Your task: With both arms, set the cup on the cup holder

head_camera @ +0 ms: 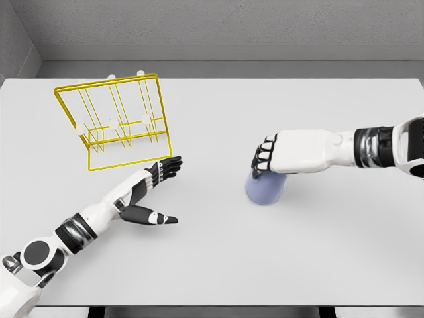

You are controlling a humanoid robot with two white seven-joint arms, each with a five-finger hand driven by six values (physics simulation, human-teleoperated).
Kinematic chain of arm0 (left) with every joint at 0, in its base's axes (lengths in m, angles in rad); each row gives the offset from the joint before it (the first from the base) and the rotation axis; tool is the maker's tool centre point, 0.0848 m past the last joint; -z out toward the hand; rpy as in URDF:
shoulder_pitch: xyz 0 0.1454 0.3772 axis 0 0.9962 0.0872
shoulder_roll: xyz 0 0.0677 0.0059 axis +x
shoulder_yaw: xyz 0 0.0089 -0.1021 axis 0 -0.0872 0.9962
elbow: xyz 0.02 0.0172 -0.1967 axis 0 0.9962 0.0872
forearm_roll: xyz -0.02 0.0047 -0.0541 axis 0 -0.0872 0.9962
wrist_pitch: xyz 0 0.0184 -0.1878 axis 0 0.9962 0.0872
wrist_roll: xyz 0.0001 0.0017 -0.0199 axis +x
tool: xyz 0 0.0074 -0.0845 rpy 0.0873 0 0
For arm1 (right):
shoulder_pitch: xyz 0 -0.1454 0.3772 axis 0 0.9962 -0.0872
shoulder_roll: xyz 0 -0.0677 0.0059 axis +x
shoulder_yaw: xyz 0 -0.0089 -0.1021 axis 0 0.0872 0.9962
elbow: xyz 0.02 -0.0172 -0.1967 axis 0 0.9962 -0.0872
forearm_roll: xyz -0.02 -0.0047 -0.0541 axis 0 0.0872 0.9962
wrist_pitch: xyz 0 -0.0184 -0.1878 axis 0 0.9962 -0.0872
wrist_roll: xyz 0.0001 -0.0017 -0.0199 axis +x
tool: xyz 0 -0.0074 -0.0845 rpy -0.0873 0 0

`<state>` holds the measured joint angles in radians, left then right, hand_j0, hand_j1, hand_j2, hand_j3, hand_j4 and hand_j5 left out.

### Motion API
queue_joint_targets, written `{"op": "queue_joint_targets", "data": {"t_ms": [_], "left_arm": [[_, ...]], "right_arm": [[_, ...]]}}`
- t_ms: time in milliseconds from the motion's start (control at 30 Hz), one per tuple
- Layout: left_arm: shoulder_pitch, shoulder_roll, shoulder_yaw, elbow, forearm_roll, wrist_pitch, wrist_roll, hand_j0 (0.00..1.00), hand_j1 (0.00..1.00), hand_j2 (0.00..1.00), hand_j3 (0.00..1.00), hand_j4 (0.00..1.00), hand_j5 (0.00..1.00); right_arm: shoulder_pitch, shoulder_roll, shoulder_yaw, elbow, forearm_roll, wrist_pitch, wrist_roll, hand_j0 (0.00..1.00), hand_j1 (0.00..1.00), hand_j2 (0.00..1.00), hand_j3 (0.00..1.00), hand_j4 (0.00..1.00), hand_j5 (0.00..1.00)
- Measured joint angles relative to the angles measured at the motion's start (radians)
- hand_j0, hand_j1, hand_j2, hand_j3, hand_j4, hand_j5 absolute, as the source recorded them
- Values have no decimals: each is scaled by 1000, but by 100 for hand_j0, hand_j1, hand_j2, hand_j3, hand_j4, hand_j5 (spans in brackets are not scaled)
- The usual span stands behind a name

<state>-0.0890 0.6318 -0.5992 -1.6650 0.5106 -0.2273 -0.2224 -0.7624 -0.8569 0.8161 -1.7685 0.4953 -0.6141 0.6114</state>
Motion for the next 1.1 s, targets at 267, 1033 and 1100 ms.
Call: {"op": "queue_joint_targets", "data": {"t_ms": [267,1033,1100], "left_arm": [[-3,-4,-1,1,0,0,0,100,100,100,100,100,100],[-12,-8,-13,8,0,0,0,100,100,100,100,100,100],[-12,-8,-13,8,0,0,0,100,100,100,100,100,100]], "right_arm": [[0,59,5,0,-11,1,0,62,62,62,62,62,62],[-3,160,1,0,-25,1,0,100,100,100,100,100,100],[-2,160,-1,0,-25,1,0,100,100,100,100,100,100]]}}
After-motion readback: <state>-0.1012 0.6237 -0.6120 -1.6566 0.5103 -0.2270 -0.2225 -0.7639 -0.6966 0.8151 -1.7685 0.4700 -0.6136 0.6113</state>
